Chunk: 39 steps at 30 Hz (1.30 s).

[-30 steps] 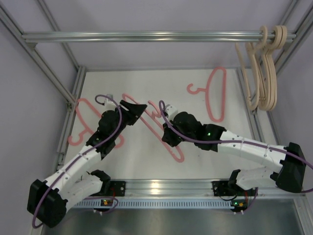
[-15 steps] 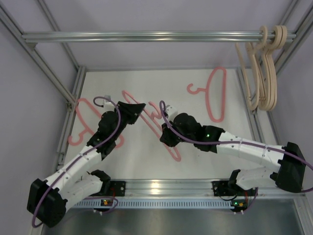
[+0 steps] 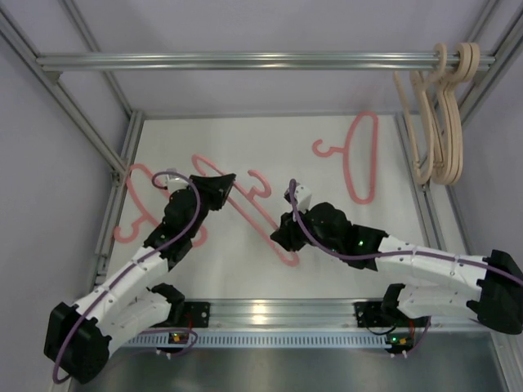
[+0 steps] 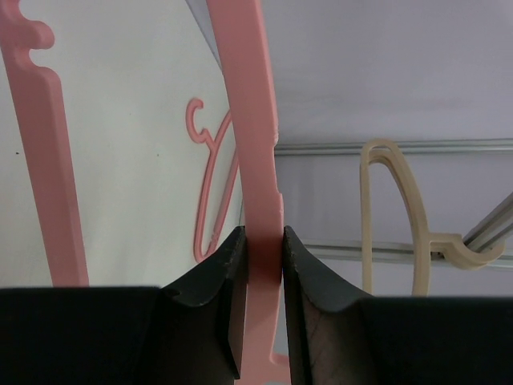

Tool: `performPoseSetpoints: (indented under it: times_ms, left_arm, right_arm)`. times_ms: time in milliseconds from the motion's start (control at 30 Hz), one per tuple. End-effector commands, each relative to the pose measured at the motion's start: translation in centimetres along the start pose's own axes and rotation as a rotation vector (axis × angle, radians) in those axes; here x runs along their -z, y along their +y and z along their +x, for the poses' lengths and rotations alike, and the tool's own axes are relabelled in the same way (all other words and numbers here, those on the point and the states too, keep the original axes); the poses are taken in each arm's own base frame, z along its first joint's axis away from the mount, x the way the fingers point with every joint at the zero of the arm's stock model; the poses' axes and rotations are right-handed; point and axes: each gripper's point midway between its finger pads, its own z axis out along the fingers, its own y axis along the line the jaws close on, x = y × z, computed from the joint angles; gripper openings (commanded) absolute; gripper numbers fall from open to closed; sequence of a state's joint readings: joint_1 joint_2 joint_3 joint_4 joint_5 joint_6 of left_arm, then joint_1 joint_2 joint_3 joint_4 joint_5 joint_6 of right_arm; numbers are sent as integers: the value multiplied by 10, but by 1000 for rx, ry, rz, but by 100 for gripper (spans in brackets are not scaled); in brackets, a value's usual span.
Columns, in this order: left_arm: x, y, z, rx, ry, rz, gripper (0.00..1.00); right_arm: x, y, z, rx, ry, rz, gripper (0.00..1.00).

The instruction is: Organize the hangers

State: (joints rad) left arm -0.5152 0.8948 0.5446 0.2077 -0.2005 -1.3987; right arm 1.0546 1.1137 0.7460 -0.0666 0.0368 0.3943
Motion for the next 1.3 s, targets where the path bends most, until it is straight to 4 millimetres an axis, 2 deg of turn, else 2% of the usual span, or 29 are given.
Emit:
performPoseSetpoints:
  times_ms: [0, 233, 333, 433, 467, 600, 633, 667, 733, 767, 800, 833, 867, 900, 967, 1000, 1067, 1133, 1167, 1200, 1233, 1267]
  left_arm:
    - [4, -12, -10, 103, -47, 41, 0]
    - [8, -17, -15, 159, -66, 58, 0]
    - [10, -20, -16, 178, -67, 67, 0]
    - [11, -20, -15, 197, -63, 68, 0]
    - [11, -19, -15, 205, -61, 67, 0]
    - [14, -16, -14, 213, -53, 68, 2]
    - [14, -14, -14, 208, -56, 60, 9]
    - [16, -14, -15, 199, -59, 61, 26]
    - [18, -12, -17, 183, -71, 54, 47]
    - [20, -13, -20, 164, -83, 58, 63]
    - [21, -14, -22, 150, -90, 58, 69]
    - [23, -15, -24, 136, -97, 55, 73]
    - [25, -12, -25, 92, -106, 38, 78]
    - [26, -18, -31, 70, -130, 41, 86]
    - [29, -21, -36, -11, -146, 28, 89]
    - [31, -28, -40, -47, -160, 25, 90]
    - [32, -30, -46, -168, -180, 2, 91]
    - [36, -34, -56, -277, -206, -47, 94]
    - [34, -31, -59, -388, -207, -81, 95]
    - [37, -45, -65, -437, -220, -79, 96]
    - [38, -37, -69, -495, -220, -134, 97]
    - [38, -45, -74, -580, -222, -144, 98]
  right_arm:
    - [1, 10, -35, -7, -173, -58, 27]
    - [-8, 8, -29, 16, -203, -74, 27]
    - [-10, 5, -29, 23, -217, -56, 20]
    - [-11, -1, -29, 29, -223, -26, 8]
    - [-10, -3, -29, 31, -223, -19, 0]
    - [-1, -10, -31, 37, -233, 19, 0]
    - [5, -11, -37, 36, -249, 26, 0]
    - [8, -13, -38, 37, -248, 42, 0]
    - [19, -21, -41, 45, -228, 92, 0]
    - [23, -27, -42, 45, -219, 122, 0]
    - [29, -28, -50, 44, -228, 138, 0]
    - [36, -36, -42, 48, -180, 172, 0]
    - [42, -43, -45, 41, -176, 196, 0]
    - [48, -44, -51, 35, -177, 203, 0]
    - [61, -51, -49, 34, -137, 235, 0]
    - [69, -53, -59, 27, -151, 246, 0]
    - [83, -61, -59, 24, -118, 283, 0]
    - [98, -61, -79, 21, -141, 299, 0]
    - [105, -68, -76, 17, -109, 332, 0]
    - [116, -65, -92, 12, -140, 339, 0]
    - [122, -67, -97, 8, -142, 353, 0]
    - [134, -70, -109, 3, -152, 373, 0]
